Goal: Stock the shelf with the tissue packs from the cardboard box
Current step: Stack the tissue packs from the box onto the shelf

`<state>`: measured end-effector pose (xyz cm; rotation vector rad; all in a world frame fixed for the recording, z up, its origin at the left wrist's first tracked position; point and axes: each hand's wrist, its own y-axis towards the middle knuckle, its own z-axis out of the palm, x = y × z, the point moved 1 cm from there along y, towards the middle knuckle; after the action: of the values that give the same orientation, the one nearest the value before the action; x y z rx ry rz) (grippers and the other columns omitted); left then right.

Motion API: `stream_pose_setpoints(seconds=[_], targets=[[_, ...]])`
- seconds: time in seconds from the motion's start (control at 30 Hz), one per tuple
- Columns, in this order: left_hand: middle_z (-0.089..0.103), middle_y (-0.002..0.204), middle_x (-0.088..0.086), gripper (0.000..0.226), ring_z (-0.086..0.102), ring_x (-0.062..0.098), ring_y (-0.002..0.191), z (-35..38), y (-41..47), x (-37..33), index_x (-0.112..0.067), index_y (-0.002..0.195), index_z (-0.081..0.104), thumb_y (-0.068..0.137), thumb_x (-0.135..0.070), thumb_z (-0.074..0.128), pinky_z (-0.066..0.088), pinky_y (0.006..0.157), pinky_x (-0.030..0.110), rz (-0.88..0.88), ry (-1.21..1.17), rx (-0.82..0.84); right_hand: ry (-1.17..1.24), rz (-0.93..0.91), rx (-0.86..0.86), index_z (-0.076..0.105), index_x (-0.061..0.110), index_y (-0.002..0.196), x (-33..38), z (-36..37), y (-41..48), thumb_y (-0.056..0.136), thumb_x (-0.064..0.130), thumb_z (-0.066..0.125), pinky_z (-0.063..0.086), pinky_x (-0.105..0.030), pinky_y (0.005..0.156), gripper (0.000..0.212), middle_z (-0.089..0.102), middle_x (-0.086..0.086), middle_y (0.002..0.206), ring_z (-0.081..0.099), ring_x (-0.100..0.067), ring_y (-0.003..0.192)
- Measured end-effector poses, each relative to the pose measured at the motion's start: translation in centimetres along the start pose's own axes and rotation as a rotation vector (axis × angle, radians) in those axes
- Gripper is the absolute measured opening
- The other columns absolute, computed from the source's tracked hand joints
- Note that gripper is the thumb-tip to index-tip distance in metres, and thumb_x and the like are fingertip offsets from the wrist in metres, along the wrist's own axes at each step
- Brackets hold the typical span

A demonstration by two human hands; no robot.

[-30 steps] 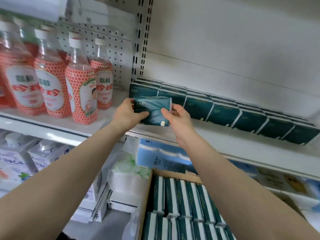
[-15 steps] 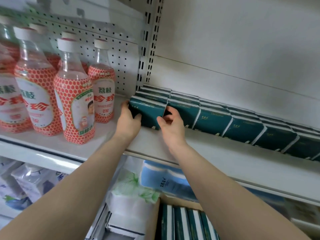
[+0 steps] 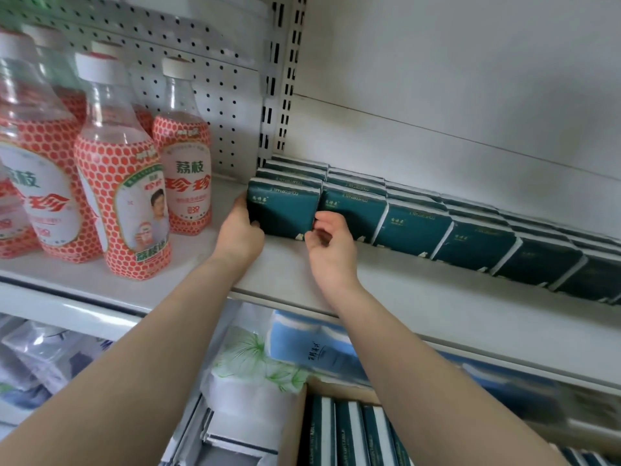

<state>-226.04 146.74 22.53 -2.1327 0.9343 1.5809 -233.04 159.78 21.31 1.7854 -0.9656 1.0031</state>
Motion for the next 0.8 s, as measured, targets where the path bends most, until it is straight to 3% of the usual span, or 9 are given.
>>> stream_pose_setpoints(seconds=[0.2,0.5,0.57,0.7,0.8], targets=[[0.055,0.132,0.010,0.059,0.047,0.025,0.124,0.0,0.0,0.1,-0.018,0.142,0.039,0.090,0.010,0.037,0.032,0.092,0.022,0.013,-0.016,0.004,0.002,0.026,-0.006,0.056,0.015,0.125,0.1,0.0,0.0,0.094,0.006,0.060,0.042,-0.017,0.089,0.033,0.056,0.009,0.099,0.058,-0.011,0.096],[0.057,0.132,0.012,0.056,0.049,0.032,0.126,-0.4,-0.7,-0.2,-0.018,0.141,0.038,0.090,0.004,0.044,0.036,0.100,0.031,0.037,0.037,0.013,0.008,0.085,0.001,0.053,0.014,0.128,0.7,-0.4,-0.2,0.095,0.008,0.060,0.043,-0.019,0.090,0.035,0.057,0.004,0.106,0.056,-0.010,0.095],[0.056,0.133,0.013,0.053,0.050,0.034,0.125,-0.8,-1.4,-0.5,-0.017,0.139,0.038,0.091,0.002,0.047,0.038,0.100,0.033,0.060,0.054,0.009,0.011,0.093,0.001,0.051,0.013,0.129,0.9,-0.9,-0.7,0.095,0.007,0.059,0.042,-0.012,0.083,0.035,0.057,0.002,0.107,0.056,-0.008,0.090],[0.044,0.146,0.015,0.061,0.041,0.032,0.135,-1.5,-3.2,-1.1,-0.012,0.148,0.028,0.093,0.000,0.051,0.032,0.109,0.035,0.091,0.151,0.022,-0.022,0.088,0.017,0.051,0.013,0.130,1.2,-3.0,-2.8,0.096,0.009,0.059,0.038,-0.009,0.079,0.036,0.058,0.001,0.110,0.054,-0.007,0.090],[0.028,0.157,0.013,0.068,0.029,0.029,0.143,-1.8,-5.0,-1.4,-0.010,0.154,0.018,0.095,-0.005,0.051,0.024,0.117,0.035,0.127,0.230,0.041,-0.016,0.081,0.020,0.054,0.015,0.129,1.8,-5.2,-4.8,0.096,0.008,0.059,0.041,-0.011,0.086,0.034,0.059,-0.001,0.117,0.055,-0.008,0.099]])
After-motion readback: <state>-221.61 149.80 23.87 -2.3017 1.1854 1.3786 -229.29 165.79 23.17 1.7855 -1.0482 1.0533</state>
